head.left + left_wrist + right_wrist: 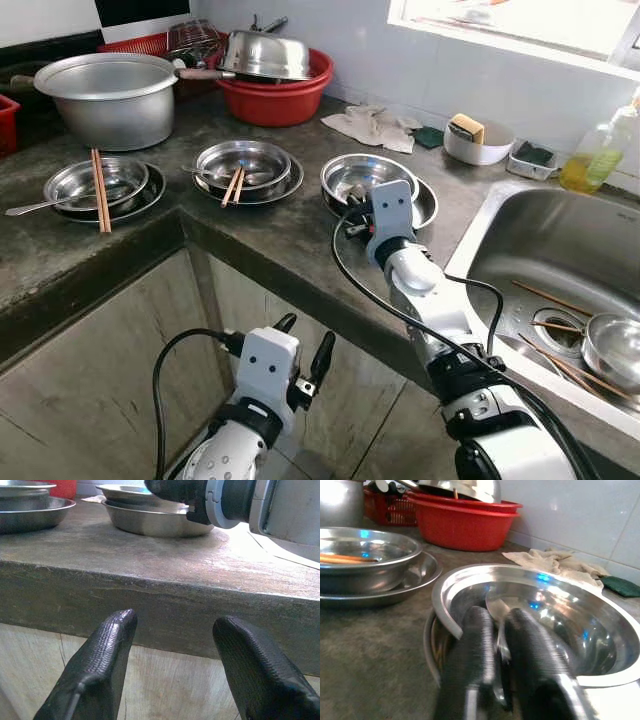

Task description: Kitchen organization

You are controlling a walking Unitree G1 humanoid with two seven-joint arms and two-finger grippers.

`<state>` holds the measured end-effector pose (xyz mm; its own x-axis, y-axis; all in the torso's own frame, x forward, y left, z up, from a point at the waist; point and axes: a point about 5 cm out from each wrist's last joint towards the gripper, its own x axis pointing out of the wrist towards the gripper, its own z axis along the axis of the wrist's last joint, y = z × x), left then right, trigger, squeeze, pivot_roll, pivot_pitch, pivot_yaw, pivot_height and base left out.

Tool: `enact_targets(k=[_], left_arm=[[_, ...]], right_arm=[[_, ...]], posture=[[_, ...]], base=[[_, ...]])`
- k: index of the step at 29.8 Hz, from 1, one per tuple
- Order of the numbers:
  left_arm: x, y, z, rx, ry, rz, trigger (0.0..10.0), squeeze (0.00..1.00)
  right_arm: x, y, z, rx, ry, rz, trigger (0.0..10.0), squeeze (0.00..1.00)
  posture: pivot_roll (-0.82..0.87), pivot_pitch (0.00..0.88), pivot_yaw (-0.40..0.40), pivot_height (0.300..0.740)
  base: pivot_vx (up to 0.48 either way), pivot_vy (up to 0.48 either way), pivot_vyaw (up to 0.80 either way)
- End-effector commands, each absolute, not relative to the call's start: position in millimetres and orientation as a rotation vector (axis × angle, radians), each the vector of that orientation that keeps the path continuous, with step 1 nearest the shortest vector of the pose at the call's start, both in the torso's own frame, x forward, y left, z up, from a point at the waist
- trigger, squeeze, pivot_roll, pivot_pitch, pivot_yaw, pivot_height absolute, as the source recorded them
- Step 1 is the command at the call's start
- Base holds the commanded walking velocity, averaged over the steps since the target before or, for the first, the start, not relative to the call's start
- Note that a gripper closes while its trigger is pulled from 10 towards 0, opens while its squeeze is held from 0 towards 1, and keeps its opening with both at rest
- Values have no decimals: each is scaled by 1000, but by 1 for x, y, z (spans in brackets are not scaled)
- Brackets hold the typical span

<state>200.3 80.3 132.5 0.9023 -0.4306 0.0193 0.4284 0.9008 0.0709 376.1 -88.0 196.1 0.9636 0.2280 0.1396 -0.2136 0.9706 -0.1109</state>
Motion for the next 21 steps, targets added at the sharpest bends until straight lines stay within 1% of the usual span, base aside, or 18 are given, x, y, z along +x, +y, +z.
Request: enact_targets(k=[1, 12, 15, 18, 21], left_arm=[[200, 79, 136, 70, -46, -451, 10000, 0], [202, 79, 137, 77, -50, -446, 10000, 0], [204, 79, 137, 78, -56, -441, 10000, 0], [206, 81, 140, 82, -69, -426, 10000, 0], [208, 81, 140, 83, -73, -419, 10000, 0]], right_arm=[[380, -92, 204, -84, -177, 209, 0, 0], [381, -92, 216, -64, -224, 186, 0, 0], [378, -96, 226, -47, -277, 162, 0, 0], [368, -104, 243, -17, -374, 124, 0, 0], [357, -109, 250, 7, -429, 98, 0, 0]], posture=[[83, 99, -101, 740], [81, 98, -97, 740], [83, 94, -97, 740], [84, 87, -99, 740], [79, 81, -94, 740]], base=[[0, 0, 0], [0, 0, 0], [0, 0, 0], [0, 0, 0], [0, 0, 0]])
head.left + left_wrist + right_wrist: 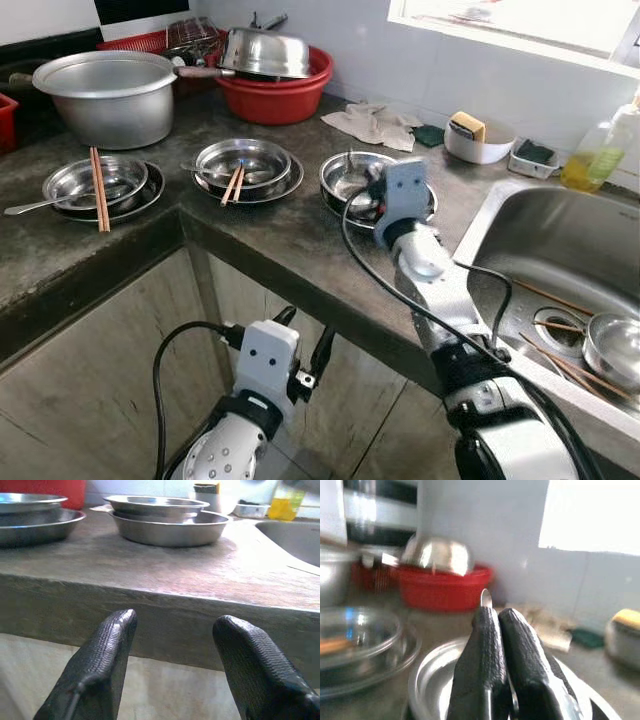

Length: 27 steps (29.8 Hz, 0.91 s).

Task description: Kitchen organization

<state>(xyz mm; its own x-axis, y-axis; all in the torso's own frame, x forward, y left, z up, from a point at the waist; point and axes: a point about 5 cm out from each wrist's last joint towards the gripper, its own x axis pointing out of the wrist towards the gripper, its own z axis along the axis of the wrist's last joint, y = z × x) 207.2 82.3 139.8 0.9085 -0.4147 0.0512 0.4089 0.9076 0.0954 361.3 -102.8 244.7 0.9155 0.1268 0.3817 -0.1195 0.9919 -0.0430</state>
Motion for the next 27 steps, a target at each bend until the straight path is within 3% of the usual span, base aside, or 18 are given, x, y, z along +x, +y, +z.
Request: enact_targets(k=[1, 4, 5, 6, 7, 8, 15, 27], left_arm=[[209, 81, 141, 82, -78, -416, 10000, 0], [211, 81, 142, 80, -86, -414, 10000, 0], [212, 81, 144, 80, -93, -411, 10000, 0], [213, 81, 145, 80, -99, -409, 10000, 0], [215, 81, 146, 82, -107, -406, 10000, 0], [218, 82, 148, 86, -119, -399, 10000, 0], [225, 82, 154, 82, -152, -387, 10000, 0], [230, 84, 158, 85, -171, -388, 10000, 0]], right_arm=[[351, -111, 253, 6, -448, 94, 0, 0], [339, -113, 256, -1, -479, 92, 0, 0], [334, -115, 257, -12, -492, 87, 588, 0], [330, -116, 258, -19, -500, 83, 2667, 0], [324, -117, 259, -31, -515, 80, 9451, 0], [315, -119, 261, -57, -537, 79, 10000, 0], [291, -138, 249, -62, -493, 5, 10000, 0], [269, -145, 220, -49, -372, -67, 10000, 0]], posture=[[76, 77, -94, 740], [74, 74, -92, 740], [67, 65, -84, 740], [67, 65, -84, 740], [62, 60, -82, 740], [55, 54, -76, 740], [43, 23, -69, 740], [54, 5, -50, 740]], base=[[0, 0, 0], [0, 0, 0], [0, 0, 0], [0, 0, 0], [0, 0, 0], [0, 0, 0], [0, 0, 0], [0, 0, 0]])
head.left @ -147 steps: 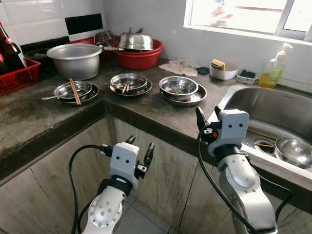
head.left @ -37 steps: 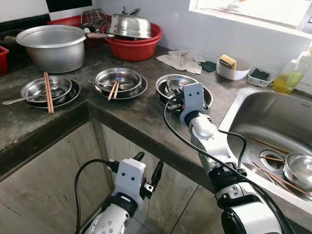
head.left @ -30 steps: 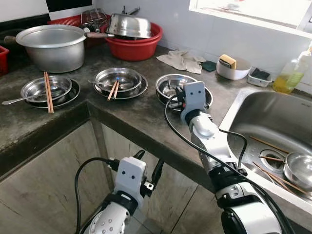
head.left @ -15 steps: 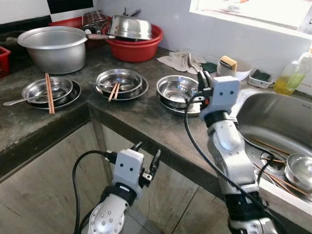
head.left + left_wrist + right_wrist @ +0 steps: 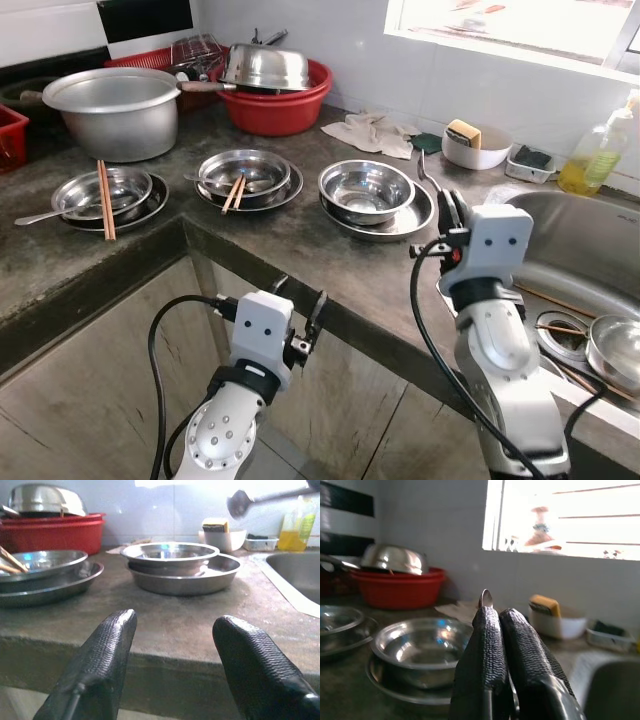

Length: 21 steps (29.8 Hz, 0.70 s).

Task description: Kitchen organization

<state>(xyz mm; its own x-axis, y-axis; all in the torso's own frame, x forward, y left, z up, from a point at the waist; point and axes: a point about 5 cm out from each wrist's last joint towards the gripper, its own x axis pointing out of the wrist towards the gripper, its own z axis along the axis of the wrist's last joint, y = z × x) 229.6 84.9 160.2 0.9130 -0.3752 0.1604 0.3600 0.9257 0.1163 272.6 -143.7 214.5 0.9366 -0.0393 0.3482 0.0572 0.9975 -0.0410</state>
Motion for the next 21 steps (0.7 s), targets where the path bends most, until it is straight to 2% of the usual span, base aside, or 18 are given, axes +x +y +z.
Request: enact_targets(k=[1, 4, 9, 16, 21], left_arm=[[230, 84, 157, 85, -171, -388, 10000, 0], [230, 84, 156, 83, -168, -388, 10000, 0], [229, 84, 154, 77, -165, -390, 10000, 0], [230, 84, 153, 81, -166, -396, 10000, 0], [231, 84, 153, 81, -164, -397, 10000, 0]], right_arm=[[269, -145, 220, -46, -369, -69, 10000, 0], [269, -145, 219, -46, -355, -63, 10000, 0], [269, -142, 214, -55, -330, -43, 10000, 0], [267, -138, 211, -57, -310, -36, 10000, 0], [267, -138, 210, -55, -304, -44, 10000, 0]], posture=[[54, 5, -50, 740], [48, 0, -53, 740], [45, 3, -56, 740], [38, 2, -54, 740], [39, 12, -50, 740]], base=[[0, 0, 0], [0, 182, -300], [0, 452, -773], [0, 0, -788], [0, 455, -788]])
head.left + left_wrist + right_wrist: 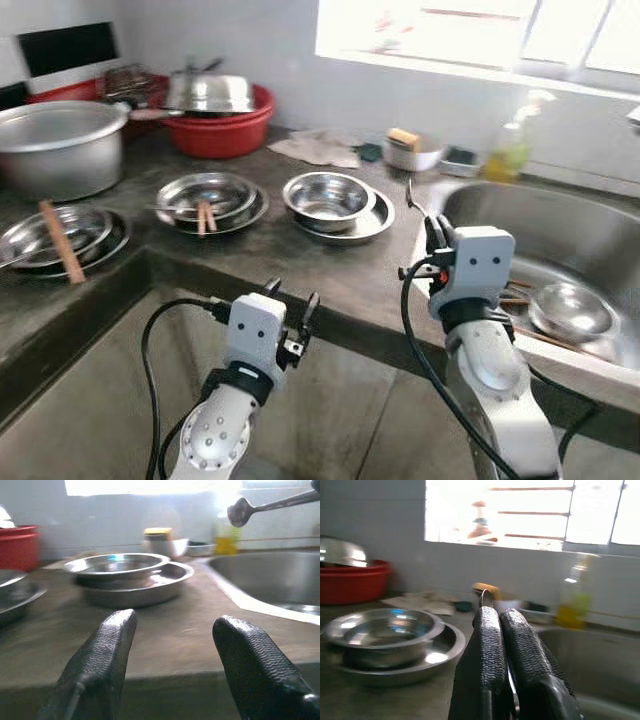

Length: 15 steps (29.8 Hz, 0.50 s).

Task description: Kitchen organization

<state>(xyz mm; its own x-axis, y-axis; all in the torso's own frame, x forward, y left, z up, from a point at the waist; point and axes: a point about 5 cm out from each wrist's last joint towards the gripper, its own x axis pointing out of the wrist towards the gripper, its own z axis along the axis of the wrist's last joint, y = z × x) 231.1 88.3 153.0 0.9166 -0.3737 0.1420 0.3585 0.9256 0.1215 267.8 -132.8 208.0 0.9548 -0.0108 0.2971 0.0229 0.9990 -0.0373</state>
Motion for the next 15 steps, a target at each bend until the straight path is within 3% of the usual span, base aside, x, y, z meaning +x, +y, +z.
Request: enact_targets(k=[1, 10, 15], left_arm=[[231, 85, 153, 84, -164, -398, 10000, 0], [232, 84, 153, 82, -165, -401, 10000, 0], [233, 84, 153, 90, -170, -404, 10000, 0]], right_arm=[[267, -138, 210, -55, -304, -46, 10000, 0], [267, -137, 212, -52, -308, -52, 10000, 0], [268, -136, 214, -54, -315, -53, 10000, 0]], posture=[[38, 11, -49, 740], [36, 12, -45, 740], [36, 9, -43, 740]], base=[[0, 0, -788], [0, 0, -788], [0, 348, -788]])
